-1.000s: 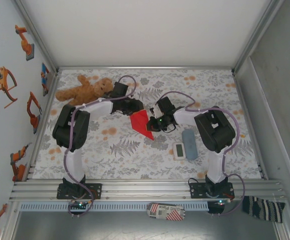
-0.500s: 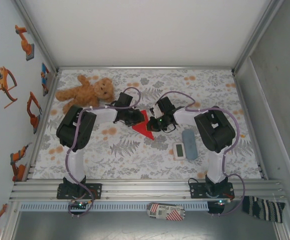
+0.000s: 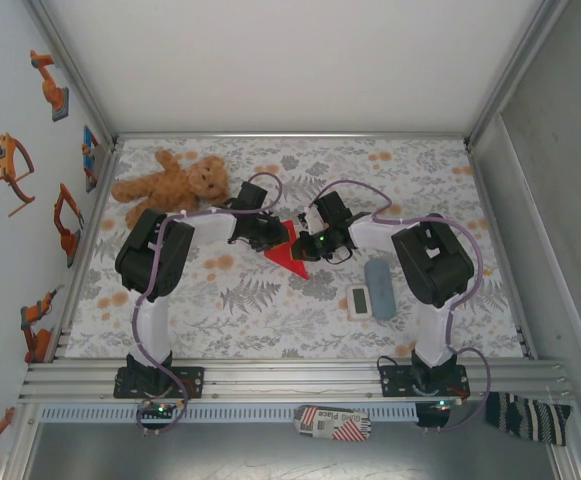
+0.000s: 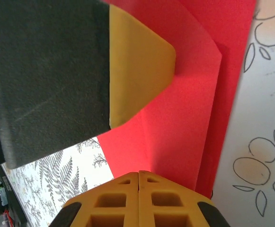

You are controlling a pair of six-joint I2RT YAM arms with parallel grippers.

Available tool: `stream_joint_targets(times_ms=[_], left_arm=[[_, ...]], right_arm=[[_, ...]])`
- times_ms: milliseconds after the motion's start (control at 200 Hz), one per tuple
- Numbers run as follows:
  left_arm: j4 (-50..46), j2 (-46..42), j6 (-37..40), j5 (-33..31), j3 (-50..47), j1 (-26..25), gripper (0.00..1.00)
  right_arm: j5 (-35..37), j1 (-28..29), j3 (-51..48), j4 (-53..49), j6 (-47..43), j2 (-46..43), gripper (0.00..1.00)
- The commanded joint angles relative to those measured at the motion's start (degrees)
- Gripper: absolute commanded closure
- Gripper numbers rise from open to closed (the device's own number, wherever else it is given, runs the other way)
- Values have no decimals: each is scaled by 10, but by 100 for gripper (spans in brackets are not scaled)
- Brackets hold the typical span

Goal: Fold a paper plane with a square sheet of paper (pick it up from the middle)
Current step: Fourth fold the wing at the center of the table.

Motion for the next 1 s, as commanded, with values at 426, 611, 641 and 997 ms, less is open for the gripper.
stream_joint_targets(times_ms=[426, 611, 641, 997], left_arm=[[-130, 58, -11, -70, 18, -4, 81], [-148, 68, -15, -84, 22, -4, 81], [-148, 69, -16, -85, 22, -4, 81], [-150, 71, -14, -84, 22, -4, 81]], right_arm=[[-1, 2, -37, -46, -15, 2, 100], [-16, 3, -78, -74, -41, -36, 100], [-17, 3, -84, -79, -46, -41, 100], [-1, 3, -128, -154, -99, -85, 100]])
